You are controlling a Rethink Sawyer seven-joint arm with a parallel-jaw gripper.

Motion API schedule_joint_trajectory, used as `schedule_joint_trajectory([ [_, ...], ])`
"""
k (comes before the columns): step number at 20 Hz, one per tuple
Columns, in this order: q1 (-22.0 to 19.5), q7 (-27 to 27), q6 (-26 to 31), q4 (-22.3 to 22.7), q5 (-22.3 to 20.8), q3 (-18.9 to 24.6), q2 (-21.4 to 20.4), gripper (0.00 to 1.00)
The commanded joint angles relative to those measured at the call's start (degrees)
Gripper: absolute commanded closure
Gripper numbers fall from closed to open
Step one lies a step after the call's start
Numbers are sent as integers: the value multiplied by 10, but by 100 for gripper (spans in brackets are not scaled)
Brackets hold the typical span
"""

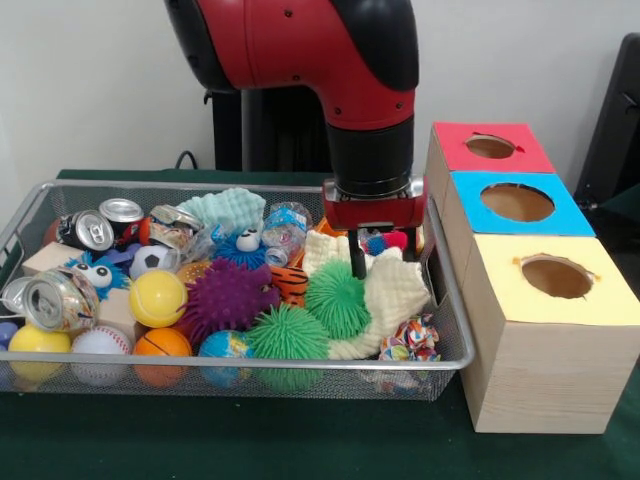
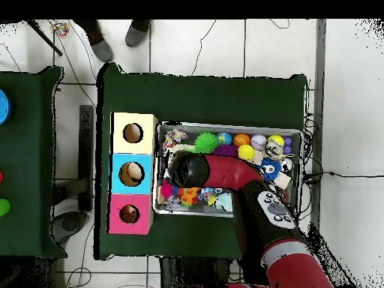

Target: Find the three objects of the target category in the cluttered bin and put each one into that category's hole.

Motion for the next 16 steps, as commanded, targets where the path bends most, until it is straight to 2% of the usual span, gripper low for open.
schedule_joint_trajectory([
  [1,-33,-46,69,0,-22,55,-15,0],
  [11,-42,-43,54,-2,-41,53,-6,0],
  [12,-41,-37,42,14,-43,52,-12,0],
  [16,-38,-25,32,24,-46,52,-14,0],
])
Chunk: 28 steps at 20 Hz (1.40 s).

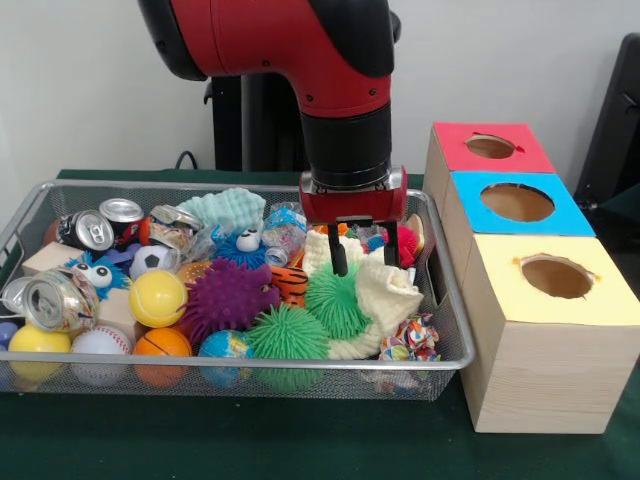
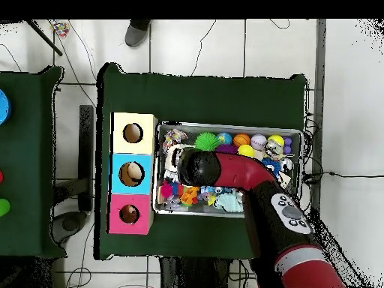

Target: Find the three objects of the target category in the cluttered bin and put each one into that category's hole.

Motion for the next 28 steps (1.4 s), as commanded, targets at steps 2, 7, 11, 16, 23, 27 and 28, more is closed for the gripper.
schedule_joint_trajectory([
  [2,-6,-19,24,26,-38,36,-1,0],
  [7,-4,-12,19,26,-44,36,3,0],
  [11,-11,-20,20,26,-46,45,5,0],
  [16,-25,-33,23,33,-49,54,4,0],
  [23,-54,-60,34,33,-62,67,6,0],
  [27,-70,-73,42,30,-72,76,9,0],
  [28,-75,-78,45,27,-76,78,11,0],
])
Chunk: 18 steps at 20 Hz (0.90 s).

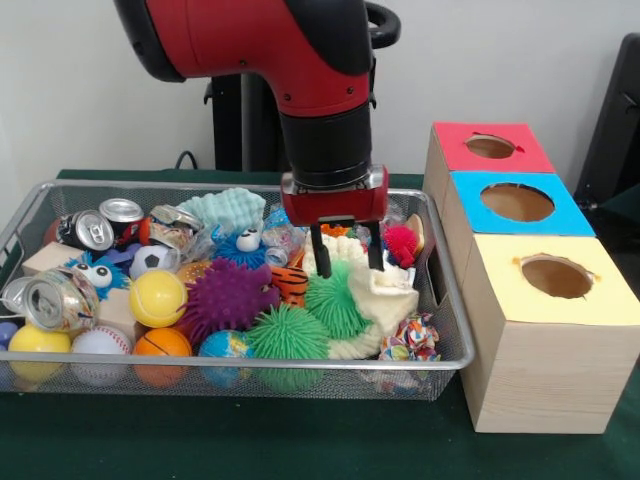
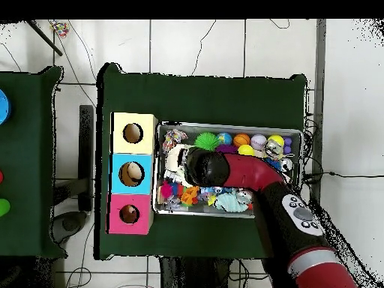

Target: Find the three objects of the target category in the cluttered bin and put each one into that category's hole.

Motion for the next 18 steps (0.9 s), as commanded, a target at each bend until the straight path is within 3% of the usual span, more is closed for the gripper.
schedule_joint_trajectory([
  [1,-40,-83,47,23,-51,51,13,0],
  [7,-59,-73,34,46,-81,51,3,0],
  [18,-29,11,-40,68,-121,24,19,0],
])
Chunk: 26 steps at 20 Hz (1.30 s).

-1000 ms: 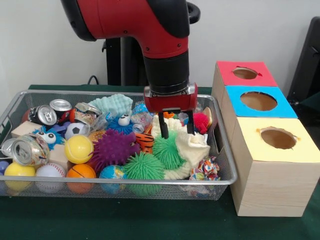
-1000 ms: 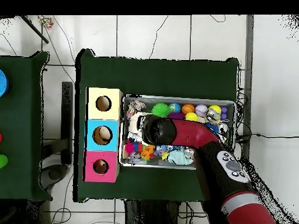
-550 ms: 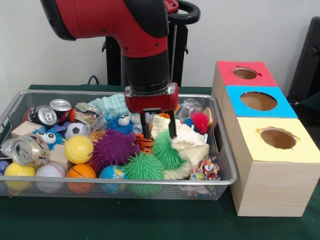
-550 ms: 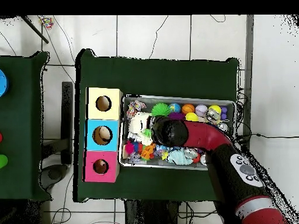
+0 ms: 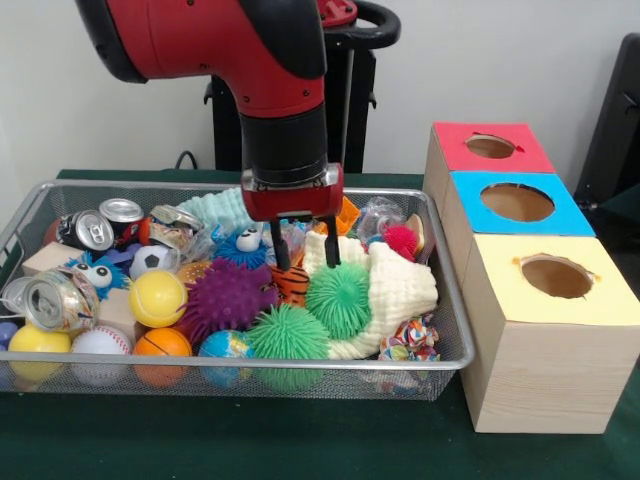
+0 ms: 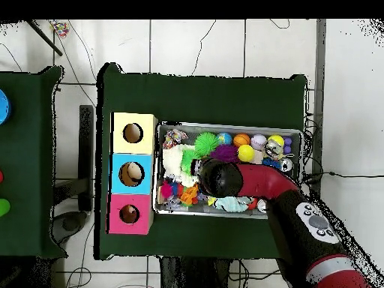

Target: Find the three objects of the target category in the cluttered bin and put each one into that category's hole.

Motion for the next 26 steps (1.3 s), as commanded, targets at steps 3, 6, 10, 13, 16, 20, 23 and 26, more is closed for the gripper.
schedule_joint_trajectory([
  [3,33,32,-45,45,-44,-2,13,0],
  [6,47,45,-47,43,-38,-9,15,0],
  [10,42,32,-30,36,-17,11,34,0],
  [13,32,18,-15,39,-8,26,29,0],
  [16,17,6,-3,55,-7,33,12,0],
  [20,7,-15,17,28,-10,35,21,0],
  [23,2,-26,27,13,-12,40,28,0],
  [26,-3,-30,40,13,-9,43,20,0],
])
